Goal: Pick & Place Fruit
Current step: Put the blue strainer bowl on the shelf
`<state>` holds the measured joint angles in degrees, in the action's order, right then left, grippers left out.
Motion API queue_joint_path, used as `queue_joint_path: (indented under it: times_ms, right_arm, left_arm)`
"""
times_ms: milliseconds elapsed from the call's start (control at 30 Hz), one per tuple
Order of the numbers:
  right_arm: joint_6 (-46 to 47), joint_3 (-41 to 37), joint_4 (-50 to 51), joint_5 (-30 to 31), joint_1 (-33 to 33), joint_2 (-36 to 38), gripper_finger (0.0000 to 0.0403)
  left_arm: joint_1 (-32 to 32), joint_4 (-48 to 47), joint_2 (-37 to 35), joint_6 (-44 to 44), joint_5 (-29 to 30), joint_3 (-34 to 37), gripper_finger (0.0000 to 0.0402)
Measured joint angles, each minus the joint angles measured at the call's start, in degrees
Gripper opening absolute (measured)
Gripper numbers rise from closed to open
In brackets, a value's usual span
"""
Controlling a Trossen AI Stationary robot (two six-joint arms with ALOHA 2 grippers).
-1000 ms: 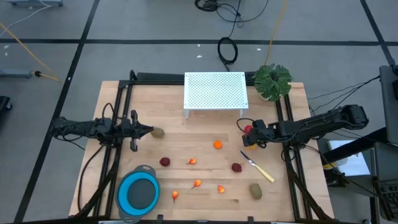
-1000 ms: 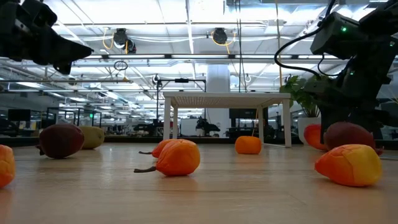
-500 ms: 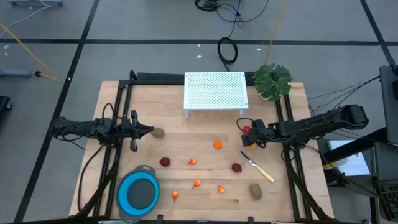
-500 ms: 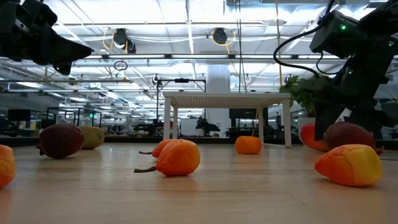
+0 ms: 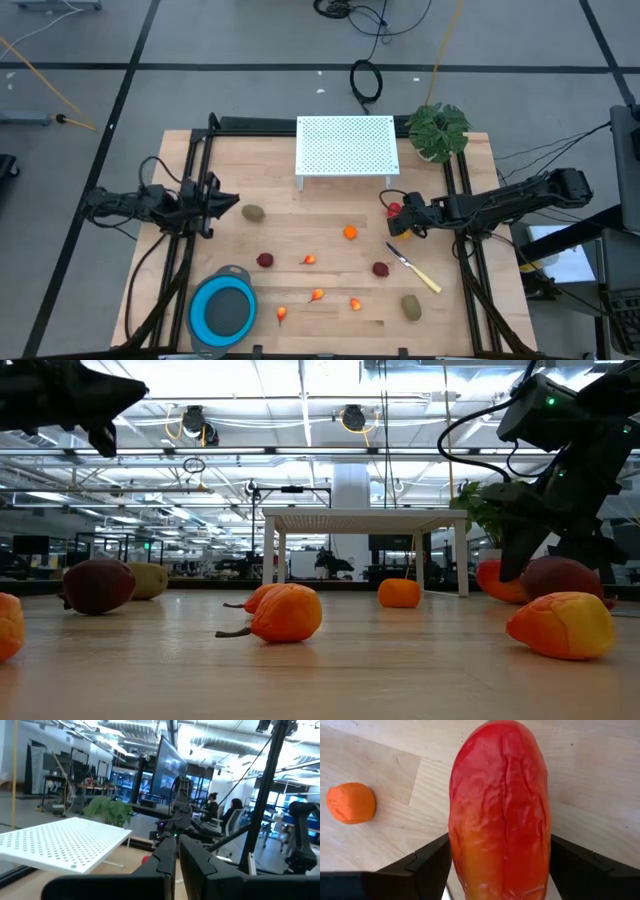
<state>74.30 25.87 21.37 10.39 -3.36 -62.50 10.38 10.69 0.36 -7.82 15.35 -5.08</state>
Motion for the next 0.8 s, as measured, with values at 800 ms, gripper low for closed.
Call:
queue_joint_path:
  times_ms: [800]
  right_arm:
    - [-4.57, 0.02, -1.64, -3.05, 0.0, 0.26, 0.0288]
  left_arm:
    - [7.73, -17.79, 29.32, -0.14, 0.2, -20.18, 0.0021]
